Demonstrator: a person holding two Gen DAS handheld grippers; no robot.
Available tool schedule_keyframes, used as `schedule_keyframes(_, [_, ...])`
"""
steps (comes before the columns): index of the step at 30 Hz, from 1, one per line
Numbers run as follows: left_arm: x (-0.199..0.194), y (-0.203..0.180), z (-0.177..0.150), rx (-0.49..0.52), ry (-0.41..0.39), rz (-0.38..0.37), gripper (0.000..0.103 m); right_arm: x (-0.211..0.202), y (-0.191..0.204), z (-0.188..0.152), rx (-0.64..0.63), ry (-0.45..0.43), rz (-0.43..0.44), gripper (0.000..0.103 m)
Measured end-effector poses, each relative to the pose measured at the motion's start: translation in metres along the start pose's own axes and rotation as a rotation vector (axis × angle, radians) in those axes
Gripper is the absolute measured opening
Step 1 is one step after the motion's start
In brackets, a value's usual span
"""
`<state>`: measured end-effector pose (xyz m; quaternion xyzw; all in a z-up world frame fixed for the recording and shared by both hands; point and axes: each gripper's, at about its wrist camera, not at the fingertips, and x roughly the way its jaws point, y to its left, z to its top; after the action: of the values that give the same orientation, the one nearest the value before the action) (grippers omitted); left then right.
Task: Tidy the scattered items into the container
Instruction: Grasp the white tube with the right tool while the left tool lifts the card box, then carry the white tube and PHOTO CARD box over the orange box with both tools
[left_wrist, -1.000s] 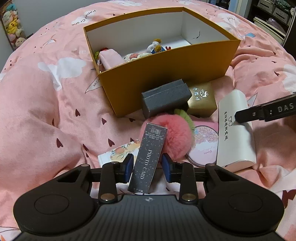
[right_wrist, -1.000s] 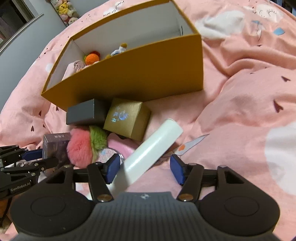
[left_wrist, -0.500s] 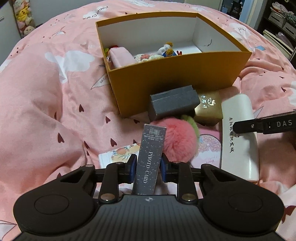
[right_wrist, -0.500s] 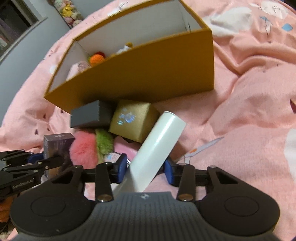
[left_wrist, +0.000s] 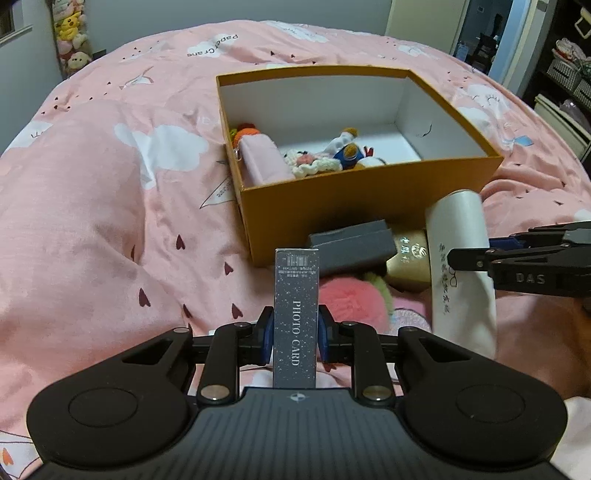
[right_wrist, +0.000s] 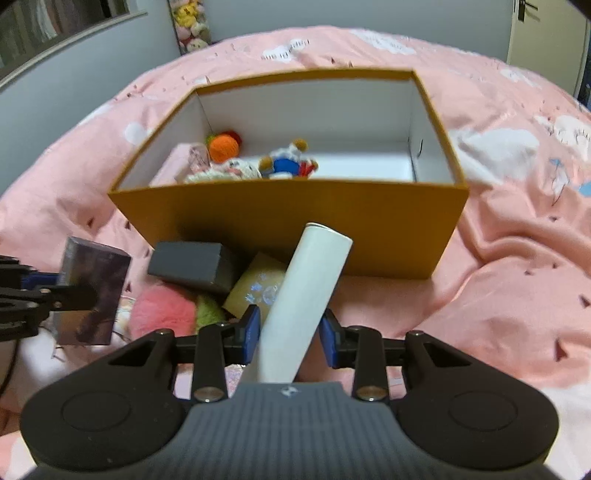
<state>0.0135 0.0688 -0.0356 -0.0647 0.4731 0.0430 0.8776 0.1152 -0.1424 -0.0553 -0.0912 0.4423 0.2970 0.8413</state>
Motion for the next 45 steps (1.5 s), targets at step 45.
schedule_keyframes(45, [-0.056, -0.041, 0.127, 0.076, -0.300, -0.083, 0.026, -0.133, -0.012, 0.119, -0.206, -0.388, 0.034, 0.031])
